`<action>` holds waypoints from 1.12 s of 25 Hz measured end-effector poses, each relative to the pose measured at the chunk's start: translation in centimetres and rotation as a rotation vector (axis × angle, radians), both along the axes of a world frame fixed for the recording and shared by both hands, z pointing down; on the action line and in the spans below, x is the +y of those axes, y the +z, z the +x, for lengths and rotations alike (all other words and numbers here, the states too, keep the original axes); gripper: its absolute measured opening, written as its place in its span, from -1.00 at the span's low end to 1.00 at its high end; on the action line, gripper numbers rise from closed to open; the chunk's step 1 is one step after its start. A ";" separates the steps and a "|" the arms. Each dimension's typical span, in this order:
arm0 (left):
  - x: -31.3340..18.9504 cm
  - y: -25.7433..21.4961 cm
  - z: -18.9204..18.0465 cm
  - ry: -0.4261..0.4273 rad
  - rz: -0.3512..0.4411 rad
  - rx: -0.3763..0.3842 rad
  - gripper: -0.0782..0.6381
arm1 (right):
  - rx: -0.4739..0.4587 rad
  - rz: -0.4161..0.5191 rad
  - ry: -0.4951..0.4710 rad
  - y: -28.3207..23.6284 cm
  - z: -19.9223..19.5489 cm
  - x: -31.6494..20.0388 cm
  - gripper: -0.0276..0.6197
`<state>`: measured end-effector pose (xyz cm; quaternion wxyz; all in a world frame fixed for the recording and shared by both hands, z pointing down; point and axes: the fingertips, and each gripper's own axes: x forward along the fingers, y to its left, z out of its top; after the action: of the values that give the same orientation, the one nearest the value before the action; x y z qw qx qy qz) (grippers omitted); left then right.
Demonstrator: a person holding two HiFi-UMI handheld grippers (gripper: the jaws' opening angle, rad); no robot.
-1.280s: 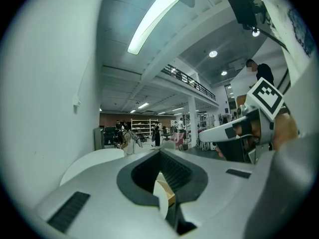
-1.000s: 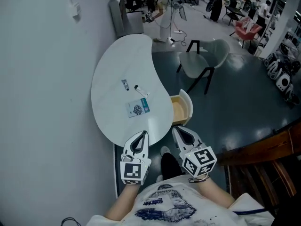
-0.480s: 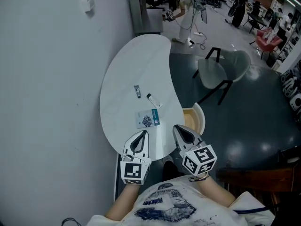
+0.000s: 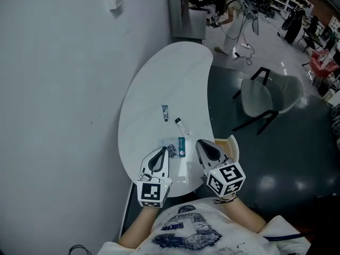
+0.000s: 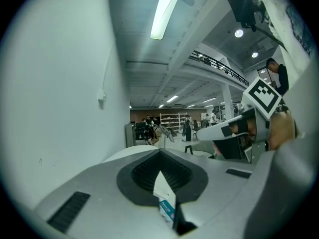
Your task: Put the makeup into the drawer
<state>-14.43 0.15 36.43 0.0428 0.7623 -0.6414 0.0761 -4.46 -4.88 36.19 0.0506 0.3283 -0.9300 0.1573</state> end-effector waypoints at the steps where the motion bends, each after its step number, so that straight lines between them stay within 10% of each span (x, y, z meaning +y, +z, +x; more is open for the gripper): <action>1: -0.6 0.2 -0.2 -0.010 -0.003 -0.001 -0.69 | 0.001 -0.002 -0.011 0.2 -0.2 -0.7 -0.85; 28: -9.7 7.1 -3.6 -0.137 -0.096 0.023 -0.69 | 0.150 -0.083 -0.140 8.6 -4.3 -11.2 -0.85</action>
<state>-18.03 -9.51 43.50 0.0918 0.7146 -0.6869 0.0950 -8.73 -16.06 44.75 0.1444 0.2712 -0.9369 0.1667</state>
